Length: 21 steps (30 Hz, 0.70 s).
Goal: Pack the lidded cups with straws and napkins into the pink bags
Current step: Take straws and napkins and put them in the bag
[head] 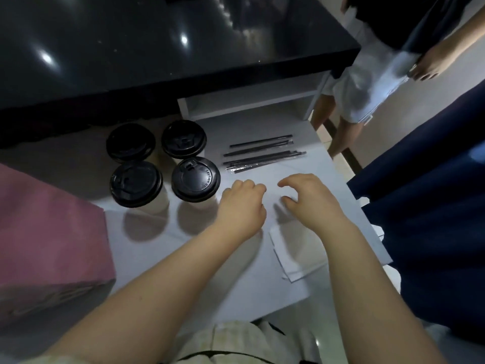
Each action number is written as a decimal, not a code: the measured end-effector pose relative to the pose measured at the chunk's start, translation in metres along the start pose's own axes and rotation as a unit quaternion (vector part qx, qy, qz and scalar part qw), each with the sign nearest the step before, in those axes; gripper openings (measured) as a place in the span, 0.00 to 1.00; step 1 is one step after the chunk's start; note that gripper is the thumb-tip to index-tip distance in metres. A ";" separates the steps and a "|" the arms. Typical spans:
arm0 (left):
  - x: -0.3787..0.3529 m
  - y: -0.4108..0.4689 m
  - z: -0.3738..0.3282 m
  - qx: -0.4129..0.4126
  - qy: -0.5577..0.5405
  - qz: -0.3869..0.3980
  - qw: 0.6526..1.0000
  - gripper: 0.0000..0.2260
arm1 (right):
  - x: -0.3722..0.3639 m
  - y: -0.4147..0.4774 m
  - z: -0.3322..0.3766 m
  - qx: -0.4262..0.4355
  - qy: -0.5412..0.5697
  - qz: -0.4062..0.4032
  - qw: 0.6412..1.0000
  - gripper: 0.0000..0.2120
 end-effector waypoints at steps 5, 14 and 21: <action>-0.007 0.030 0.001 0.040 0.019 -0.016 0.999 0.15 | -0.009 0.043 -0.020 0.021 0.007 0.009 1.000 0.18; -0.003 0.064 0.013 0.121 0.048 -0.008 0.991 0.19 | -0.029 0.119 -0.033 0.041 -0.090 0.004 0.995 0.19; -0.004 0.073 0.026 0.152 0.035 -0.011 0.988 0.20 | -0.036 0.131 -0.030 0.059 -0.064 -0.051 0.995 0.10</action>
Point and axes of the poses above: each hand's wrist, its own y-axis towards the middle knuckle, its own x-axis out of the back of the hand, z = x × y, the point moved 6 cm from there along y, towards the middle knuckle, and after that the axes turned 4 degrees about y, right-handed, at the moved point
